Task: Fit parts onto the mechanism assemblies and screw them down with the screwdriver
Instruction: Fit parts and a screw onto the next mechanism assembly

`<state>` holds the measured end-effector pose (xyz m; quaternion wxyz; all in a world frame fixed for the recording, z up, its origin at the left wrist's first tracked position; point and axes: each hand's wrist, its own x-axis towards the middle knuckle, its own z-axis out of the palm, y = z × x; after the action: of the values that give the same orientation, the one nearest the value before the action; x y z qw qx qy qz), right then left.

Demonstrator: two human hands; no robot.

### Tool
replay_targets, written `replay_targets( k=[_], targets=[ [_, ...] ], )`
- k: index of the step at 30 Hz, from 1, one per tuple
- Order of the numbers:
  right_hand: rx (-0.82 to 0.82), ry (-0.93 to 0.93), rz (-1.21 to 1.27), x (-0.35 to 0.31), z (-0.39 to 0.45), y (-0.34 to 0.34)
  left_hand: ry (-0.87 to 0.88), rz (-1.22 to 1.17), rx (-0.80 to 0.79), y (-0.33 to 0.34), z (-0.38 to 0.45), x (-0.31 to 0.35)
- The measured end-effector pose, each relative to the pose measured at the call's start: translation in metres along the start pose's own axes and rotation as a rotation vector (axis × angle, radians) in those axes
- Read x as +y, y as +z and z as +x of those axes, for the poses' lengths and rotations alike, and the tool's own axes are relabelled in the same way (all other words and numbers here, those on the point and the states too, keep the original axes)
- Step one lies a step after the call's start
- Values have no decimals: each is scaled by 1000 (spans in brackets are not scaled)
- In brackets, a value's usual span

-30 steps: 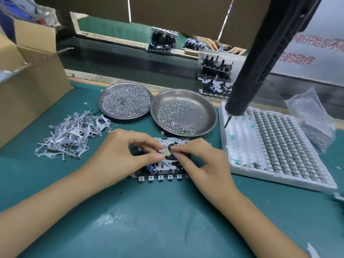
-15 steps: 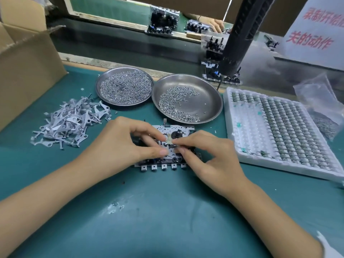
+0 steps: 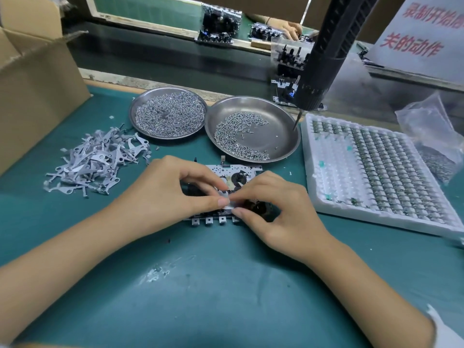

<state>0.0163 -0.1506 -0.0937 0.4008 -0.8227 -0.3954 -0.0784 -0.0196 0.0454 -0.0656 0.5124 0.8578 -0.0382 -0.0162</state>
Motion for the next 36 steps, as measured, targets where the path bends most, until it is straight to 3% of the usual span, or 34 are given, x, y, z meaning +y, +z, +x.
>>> replay_targets(
  k=[10,19,26,30,36],
  targets=[
    [88,-121,-184,4,-6,12,30,2,9,2,0,-3],
    [143,-16,-68,2,-5,10,33,-36,-24,-1,2,-5],
    [211,-78,-202,0,-7,18,57,-40,-27,1,2,-6],
    [212,-18,-1,1,-4,12,36,-62,-44,-2,4,-6],
    [390,19,79,0,-1,9,72,-17,-25,-1,5,-9]
  ],
)
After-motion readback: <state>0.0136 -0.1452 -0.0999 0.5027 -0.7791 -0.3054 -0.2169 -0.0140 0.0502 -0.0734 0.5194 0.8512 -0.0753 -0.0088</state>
